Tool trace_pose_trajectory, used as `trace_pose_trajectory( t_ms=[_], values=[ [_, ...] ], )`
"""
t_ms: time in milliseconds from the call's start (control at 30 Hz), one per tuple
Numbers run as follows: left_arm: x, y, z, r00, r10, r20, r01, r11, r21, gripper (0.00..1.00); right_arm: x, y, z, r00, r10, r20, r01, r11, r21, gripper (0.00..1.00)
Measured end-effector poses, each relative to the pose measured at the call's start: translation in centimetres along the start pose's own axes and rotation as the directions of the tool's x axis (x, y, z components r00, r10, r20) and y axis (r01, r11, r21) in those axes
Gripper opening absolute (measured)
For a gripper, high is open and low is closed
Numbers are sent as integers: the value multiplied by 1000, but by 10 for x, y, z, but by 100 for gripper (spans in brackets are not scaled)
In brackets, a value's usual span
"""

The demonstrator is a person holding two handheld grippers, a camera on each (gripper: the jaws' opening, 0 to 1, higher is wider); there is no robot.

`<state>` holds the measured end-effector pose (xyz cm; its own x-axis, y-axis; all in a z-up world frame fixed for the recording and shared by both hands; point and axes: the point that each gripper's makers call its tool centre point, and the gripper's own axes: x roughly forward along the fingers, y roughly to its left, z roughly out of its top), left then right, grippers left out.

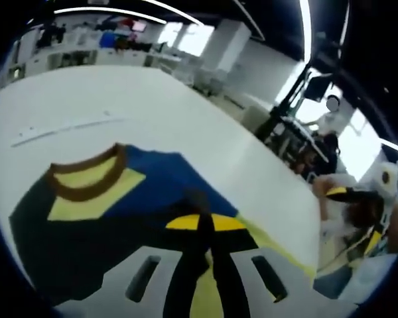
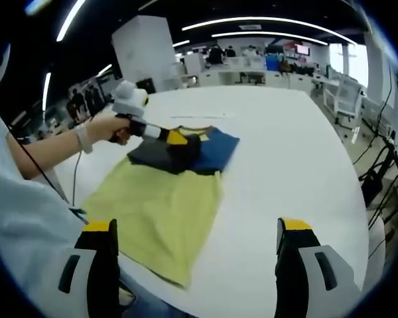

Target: Fold the garment on the visible template until the final outline fits inside the template.

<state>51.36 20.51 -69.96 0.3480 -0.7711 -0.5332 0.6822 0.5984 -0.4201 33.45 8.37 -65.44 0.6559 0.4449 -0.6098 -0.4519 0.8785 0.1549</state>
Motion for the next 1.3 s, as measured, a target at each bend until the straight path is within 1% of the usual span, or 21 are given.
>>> trace_pose_trajectory(
  t_ms=[133, 167, 300, 533, 733, 900, 1100, 1200, 1233, 1300],
  values=[
    [2, -4, -1, 1000, -13, -13, 13, 1000, 10, 5, 0, 1, 0, 1000, 4, 0, -4, 1000, 0, 98],
    [3, -6, -1, 1000, -24, -14, 24, 1000, 11, 6, 0, 2, 1, 1000, 5, 1, -5, 1000, -1, 98],
    [5, -10, 0, 999, -32, -5, 32, 999, 17, 10, 1, 2, 1, 1000, 4, 0, -4, 1000, -2, 98],
    [8, -16, -5, 998, -57, -22, 57, 998, 20, 12, 0, 2, 0, 1000, 3, -4, -3, 1000, -1, 98],
    [13, -28, -7, 996, -88, -30, 89, 996, 27, 11, 1, 3, -2, 1000, 5, -8, -5, 1000, 2, 97],
    [16, -37, -8, 993, -112, -37, 113, 993, 35, 13, -1, 2, -2, 1000, -3, -4, 3, 1000, 7, 97],
    [15, -38, -7, 993, -111, -38, 113, 992, 52, 13, -2, 1, -5, 1000, -3, -7, 3, 1000, 11, 97],
    [12, -34, -8, 995, -88, -44, 91, 993, 74, 14, -2, 2, -5, 1000, -3, -7, 3, 1000, 11, 97],
    [10, -30, -8, 997, -61, -47, 65, 993, 103, 15, -1, 2, -5, 1000, -2, -7, 2, 1000, 11, 97],
    [9, -30, -8, 997, -53, -49, 58, 991, 122, 16, -1, 3, -4, 1000, 0, -7, 0, 1000, 9, 97]
  ],
)
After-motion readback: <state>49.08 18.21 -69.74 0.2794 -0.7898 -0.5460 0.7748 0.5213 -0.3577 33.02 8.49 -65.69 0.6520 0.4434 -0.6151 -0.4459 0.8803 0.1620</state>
